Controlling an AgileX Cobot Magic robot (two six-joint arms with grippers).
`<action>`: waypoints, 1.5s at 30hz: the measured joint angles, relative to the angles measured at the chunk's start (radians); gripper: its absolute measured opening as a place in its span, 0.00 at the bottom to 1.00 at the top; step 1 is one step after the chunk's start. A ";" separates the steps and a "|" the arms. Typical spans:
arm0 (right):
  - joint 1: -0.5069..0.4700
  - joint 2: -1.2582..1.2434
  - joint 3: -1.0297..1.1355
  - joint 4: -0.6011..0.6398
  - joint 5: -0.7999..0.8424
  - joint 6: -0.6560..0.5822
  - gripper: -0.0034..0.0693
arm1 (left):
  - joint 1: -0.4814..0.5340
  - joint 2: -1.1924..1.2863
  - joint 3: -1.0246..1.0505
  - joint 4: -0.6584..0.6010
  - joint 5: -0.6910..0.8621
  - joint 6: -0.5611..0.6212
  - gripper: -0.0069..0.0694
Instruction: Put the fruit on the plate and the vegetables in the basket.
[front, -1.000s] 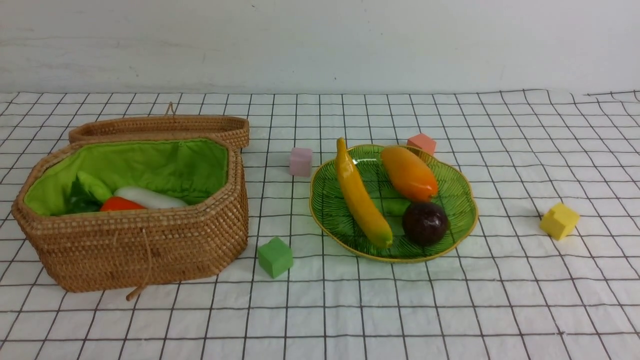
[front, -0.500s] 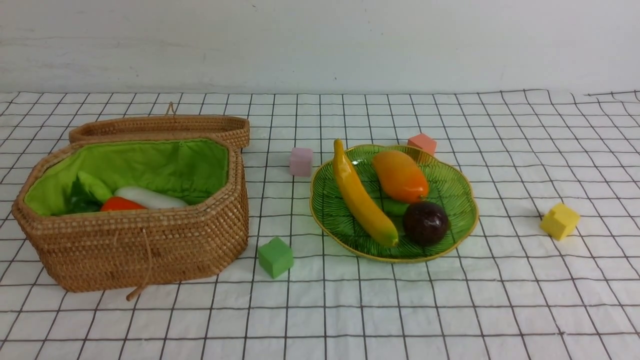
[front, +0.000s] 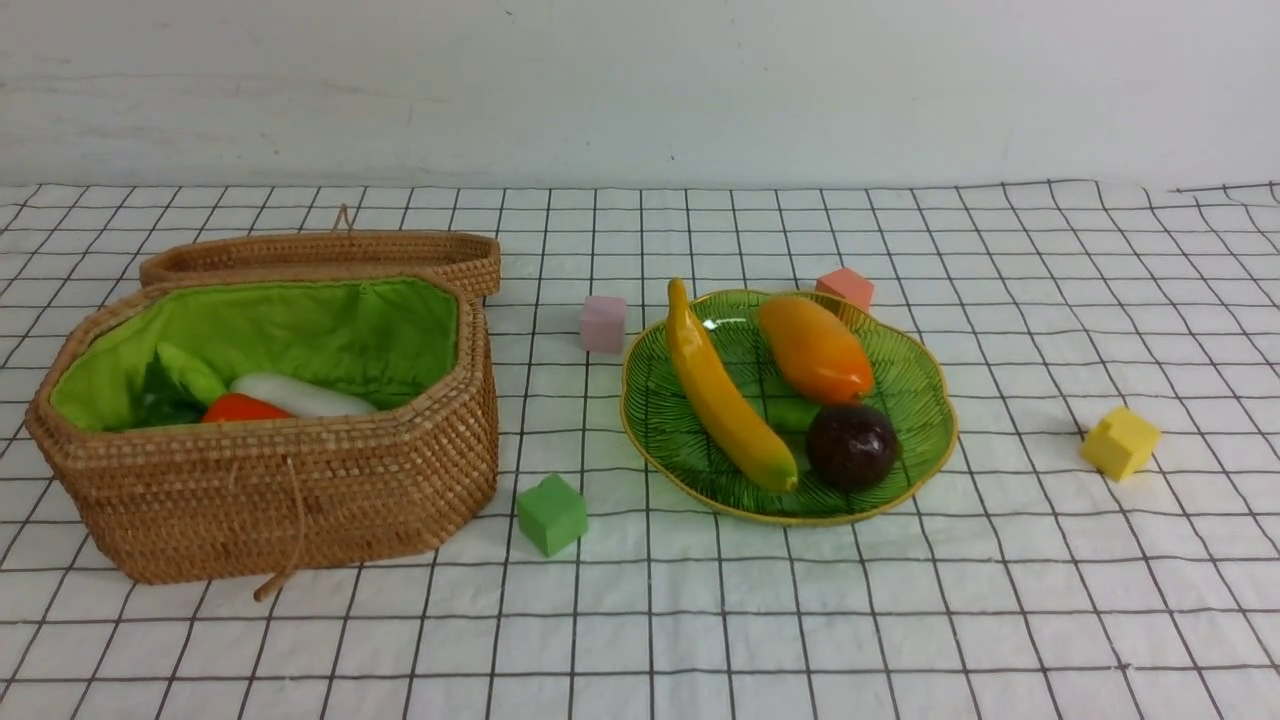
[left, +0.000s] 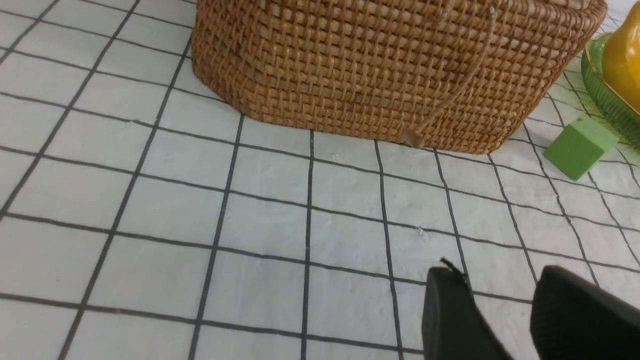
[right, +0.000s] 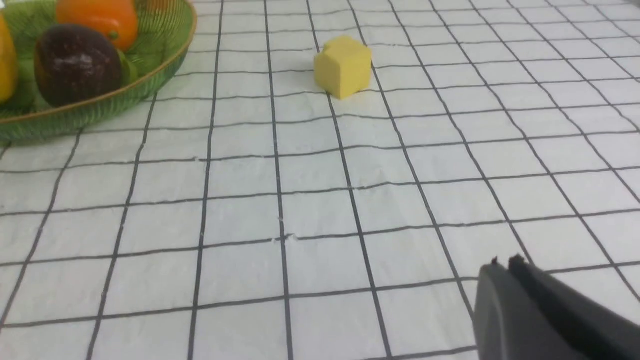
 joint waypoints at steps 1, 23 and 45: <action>0.000 0.000 0.001 0.000 -0.004 0.001 0.07 | 0.000 0.000 0.000 0.000 0.000 0.000 0.40; 0.000 0.000 0.002 -0.002 -0.009 0.001 0.10 | 0.000 0.000 0.000 0.000 0.000 0.000 0.40; 0.000 0.000 0.002 -0.002 -0.009 0.001 0.12 | 0.000 0.000 0.000 0.000 -0.003 0.000 0.40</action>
